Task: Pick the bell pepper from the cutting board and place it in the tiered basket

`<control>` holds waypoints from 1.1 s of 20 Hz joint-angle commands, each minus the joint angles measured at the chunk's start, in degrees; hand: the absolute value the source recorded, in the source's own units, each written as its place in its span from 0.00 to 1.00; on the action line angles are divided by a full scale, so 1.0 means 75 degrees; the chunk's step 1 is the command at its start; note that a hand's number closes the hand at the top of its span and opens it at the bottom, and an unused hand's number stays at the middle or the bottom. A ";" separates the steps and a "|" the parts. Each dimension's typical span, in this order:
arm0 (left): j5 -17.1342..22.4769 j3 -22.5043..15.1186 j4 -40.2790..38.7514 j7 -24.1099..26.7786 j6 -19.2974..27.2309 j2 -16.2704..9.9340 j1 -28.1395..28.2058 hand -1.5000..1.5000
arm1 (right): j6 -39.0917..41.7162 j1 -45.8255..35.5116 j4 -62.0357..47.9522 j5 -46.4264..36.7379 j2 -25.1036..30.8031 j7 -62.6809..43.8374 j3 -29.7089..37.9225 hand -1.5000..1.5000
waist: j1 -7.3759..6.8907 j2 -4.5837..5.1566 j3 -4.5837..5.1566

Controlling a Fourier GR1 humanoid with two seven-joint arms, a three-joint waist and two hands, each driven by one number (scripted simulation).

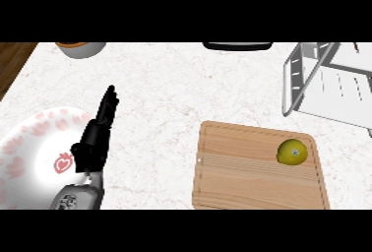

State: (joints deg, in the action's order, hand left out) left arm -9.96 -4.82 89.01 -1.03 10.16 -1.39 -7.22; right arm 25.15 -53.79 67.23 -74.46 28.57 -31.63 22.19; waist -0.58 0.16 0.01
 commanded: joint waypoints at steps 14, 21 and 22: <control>0.0004 -0.0081 0.0628 -0.0772 -0.0137 -0.0058 0.0007 0.50 | -0.2570 -0.0304 -0.0879 0.2316 0.0064 0.0162 0.2471 0.00 | 0.0020 -0.0059 -0.0009; 0.0140 0.0222 0.0285 -0.0292 -0.0162 -0.0166 0.0087 0.50 | -0.2937 0.0785 0.0189 0.3026 0.0564 -0.0250 0.3552 0.00 | 0.0198 -0.0064 -0.0002; 0.0038 0.0187 0.0299 -0.0164 -0.0040 -0.0127 0.0321 0.50 | -0.2545 0.0948 0.0571 0.3248 0.0652 -0.0560 0.3841 0.00 | 0.0293 -0.0104 0.0000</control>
State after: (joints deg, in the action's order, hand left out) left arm -9.46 -3.83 90.94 -2.64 9.44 -2.11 -6.10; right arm 4.07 -49.63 66.28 -54.31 31.24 -33.06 45.74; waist 0.69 -0.30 0.00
